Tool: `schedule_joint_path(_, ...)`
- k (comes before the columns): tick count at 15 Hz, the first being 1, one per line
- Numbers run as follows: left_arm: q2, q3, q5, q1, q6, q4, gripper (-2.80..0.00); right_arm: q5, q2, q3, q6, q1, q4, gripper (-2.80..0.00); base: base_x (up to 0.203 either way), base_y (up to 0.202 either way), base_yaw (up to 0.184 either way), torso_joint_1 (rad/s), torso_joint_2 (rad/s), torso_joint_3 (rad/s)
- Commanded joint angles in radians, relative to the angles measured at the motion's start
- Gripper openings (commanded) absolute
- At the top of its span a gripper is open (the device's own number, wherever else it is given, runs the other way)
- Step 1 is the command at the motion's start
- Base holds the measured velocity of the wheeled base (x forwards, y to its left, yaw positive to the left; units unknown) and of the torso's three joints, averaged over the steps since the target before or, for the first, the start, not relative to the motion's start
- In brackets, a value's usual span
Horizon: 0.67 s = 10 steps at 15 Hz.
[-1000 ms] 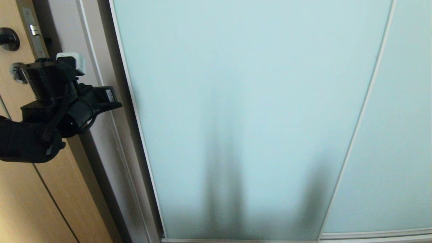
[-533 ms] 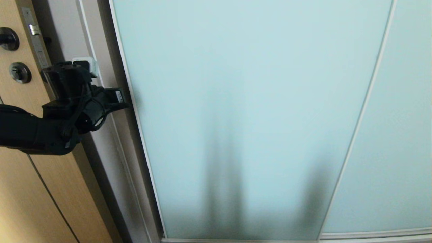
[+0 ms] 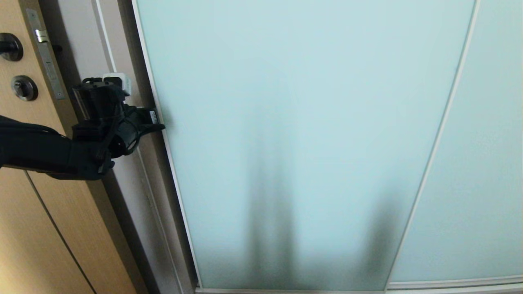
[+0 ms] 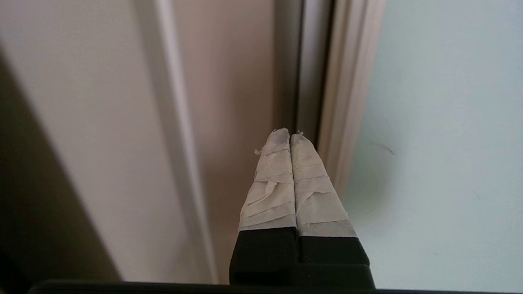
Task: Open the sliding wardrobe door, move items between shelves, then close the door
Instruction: Open the door
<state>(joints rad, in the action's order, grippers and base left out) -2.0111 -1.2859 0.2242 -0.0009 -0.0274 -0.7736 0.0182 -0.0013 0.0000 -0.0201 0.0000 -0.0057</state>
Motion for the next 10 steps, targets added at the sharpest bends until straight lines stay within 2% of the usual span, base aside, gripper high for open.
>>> schedule_joint_path(1,-0.023,-0.003,-0.023,-0.002,0.001,-0.006,-2.8,0.0,0.0,0.0,0.0,0.0,0.0,-2.8,0.0,0.0,0.0,0.0,0.0,0.0)
schedule_joint_path(7,-0.071,-0.03,-0.042,-0.022,0.003,-0.012,-2.8,0.0,0.0,0.0,-0.002,0.0,0.0,-2.8,0.0,0.0,0.0,0.0,0.0,0.0)
schedule_joint_path(10,-0.073,-0.038,-0.051,-0.054,0.004,-0.013,-2.8,0.0,0.0,0.0,0.0,0.0,0.0,-2.8,0.0,0.0,0.0,0.0,0.0,0.0)
